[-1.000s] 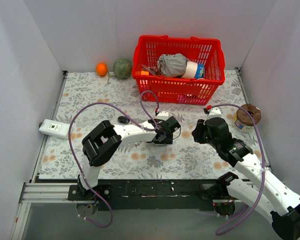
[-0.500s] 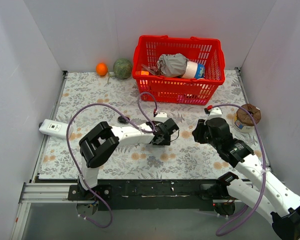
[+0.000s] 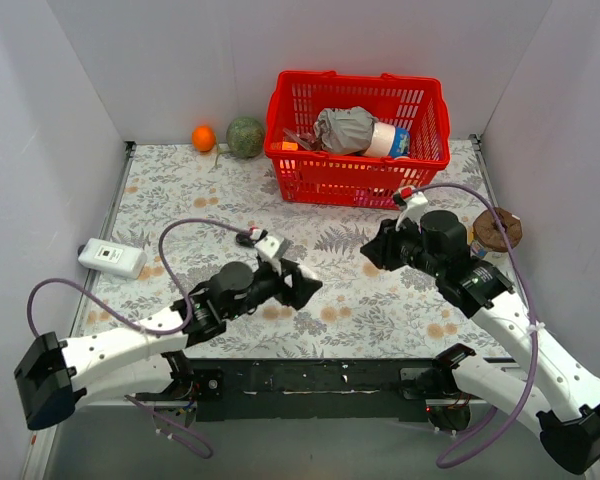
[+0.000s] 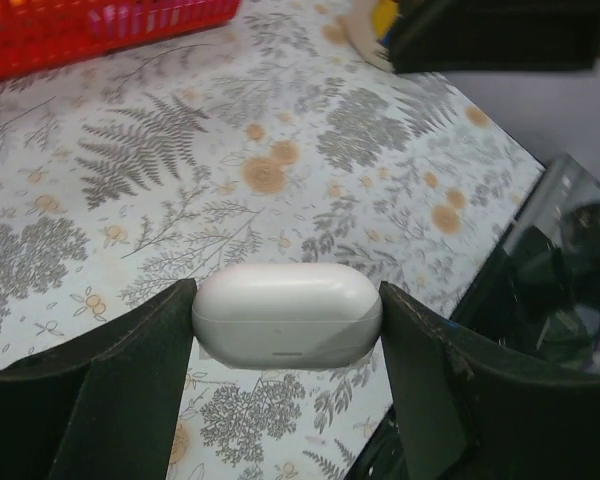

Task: Insert the wireless bluetooth earbuds into the charging case
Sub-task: Pick up the charging case at the center of the board, then open the charging case.

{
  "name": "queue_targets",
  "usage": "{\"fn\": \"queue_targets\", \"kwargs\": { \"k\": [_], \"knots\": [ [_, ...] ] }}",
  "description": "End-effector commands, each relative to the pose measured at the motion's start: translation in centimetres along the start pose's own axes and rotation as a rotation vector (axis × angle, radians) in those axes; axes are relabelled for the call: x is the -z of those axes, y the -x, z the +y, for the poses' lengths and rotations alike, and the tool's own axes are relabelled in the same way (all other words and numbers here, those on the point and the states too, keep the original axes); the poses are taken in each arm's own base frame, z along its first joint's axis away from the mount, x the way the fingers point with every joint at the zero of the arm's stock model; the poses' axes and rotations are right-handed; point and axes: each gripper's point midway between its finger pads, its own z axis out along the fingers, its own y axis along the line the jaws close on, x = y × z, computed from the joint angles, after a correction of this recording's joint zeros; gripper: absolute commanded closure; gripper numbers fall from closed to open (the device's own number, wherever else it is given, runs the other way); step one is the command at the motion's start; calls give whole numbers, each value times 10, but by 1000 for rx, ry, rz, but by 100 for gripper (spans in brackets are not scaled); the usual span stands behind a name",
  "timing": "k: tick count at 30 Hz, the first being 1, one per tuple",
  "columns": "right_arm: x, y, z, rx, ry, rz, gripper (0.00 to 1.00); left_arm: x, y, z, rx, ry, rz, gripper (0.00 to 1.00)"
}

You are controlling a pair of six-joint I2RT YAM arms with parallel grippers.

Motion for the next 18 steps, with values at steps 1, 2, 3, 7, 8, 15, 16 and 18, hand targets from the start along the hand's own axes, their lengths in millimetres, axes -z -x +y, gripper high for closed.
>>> {"fn": "queue_targets", "kwargs": {
  "k": [1, 2, 3, 7, 8, 15, 16, 18],
  "knots": [
    [10, 30, 61, 91, 315, -7, 68, 41, -1, -42, -329, -400, -236, 97],
    [16, 34, 74, 106, 382, 15, 65, 46, -2, -42, -355, -413, -248, 100],
    [13, 29, 75, 97, 391, 56, 62, 49, -3, -39, -423, -415, -267, 100],
    [21, 34, 94, 90, 474, 61, 13, 62, 7, -29, -481, -372, -358, 100],
    [24, 33, 101, 89, 506, 79, 7, 65, 8, -26, -492, -360, -380, 100],
    [10, 20, 119, 89, 487, 177, 6, 63, 23, -16, -614, -279, -438, 100],
    [9, 21, 122, 91, 489, 177, 6, 62, 24, -16, -629, -274, -441, 100],
    [5, 18, 132, 91, 498, 194, 9, 60, 28, -15, -663, -257, -444, 100]
  ]
}}
